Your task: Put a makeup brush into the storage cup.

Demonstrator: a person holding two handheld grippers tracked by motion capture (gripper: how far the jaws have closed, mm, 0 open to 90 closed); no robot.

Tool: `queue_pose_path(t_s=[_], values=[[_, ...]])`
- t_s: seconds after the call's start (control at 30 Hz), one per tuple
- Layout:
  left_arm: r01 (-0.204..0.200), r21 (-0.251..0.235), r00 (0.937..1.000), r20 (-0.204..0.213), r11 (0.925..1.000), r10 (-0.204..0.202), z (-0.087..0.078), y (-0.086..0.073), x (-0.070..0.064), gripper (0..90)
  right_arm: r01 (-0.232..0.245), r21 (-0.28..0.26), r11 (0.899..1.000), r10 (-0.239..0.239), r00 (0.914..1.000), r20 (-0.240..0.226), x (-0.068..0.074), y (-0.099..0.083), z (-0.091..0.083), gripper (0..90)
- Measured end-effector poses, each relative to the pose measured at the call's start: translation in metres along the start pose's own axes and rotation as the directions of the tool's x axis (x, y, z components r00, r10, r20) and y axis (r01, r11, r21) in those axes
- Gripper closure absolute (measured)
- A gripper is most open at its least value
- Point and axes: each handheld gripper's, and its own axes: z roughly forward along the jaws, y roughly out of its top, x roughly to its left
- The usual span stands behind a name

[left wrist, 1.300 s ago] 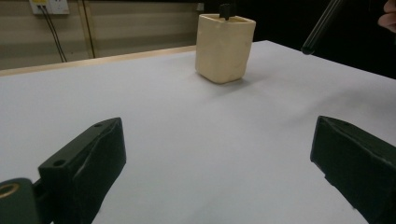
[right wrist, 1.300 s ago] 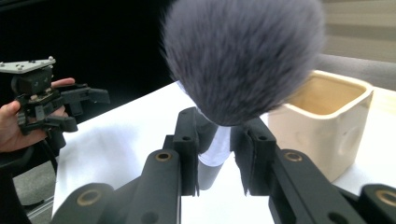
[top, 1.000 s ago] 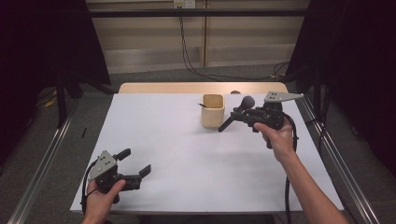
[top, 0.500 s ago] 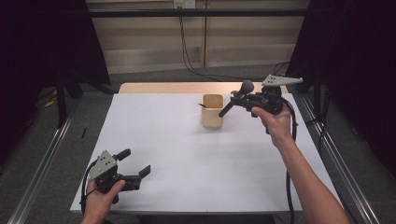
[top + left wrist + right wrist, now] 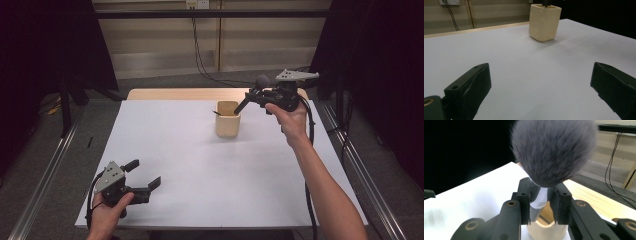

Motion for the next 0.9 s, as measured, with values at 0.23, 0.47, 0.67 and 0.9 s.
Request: queue_pose_path(t_s=[0.23, 0.47, 0.67, 0.9], values=[[-0.005, 0.002, 1.0000, -0.001, 1.0000, 0.005, 0.000, 0.000, 0.000, 3.2, 0.003, 0.024, 1.000, -0.003, 0.9997, 0.025, -0.003, 0.002, 0.011, 72.0], [-0.003, -0.002, 1.0000, 0.001, 1.0000, 0.003, -0.001, 0.000, -0.001, 3.2, 0.007, 0.049, 0.999, -0.009, 0.9993, 0.036, -0.005, 0.001, 0.022, 71.9], [-0.011, -0.001, 0.9999, 0.000, 0.9999, 0.011, -0.001, 0.000, 0.000, 3.2, 0.012, 0.061, 0.998, -0.014, 0.9993, 0.035, -0.005, -0.006, 0.027, 72.0], [-0.015, -0.007, 0.9998, 0.009, 0.9999, 0.015, -0.001, 0.000, -0.001, 3.2, 0.017, 0.080, 0.997, -0.021, 0.9989, 0.041, -0.005, -0.010, 0.035, 72.0]])
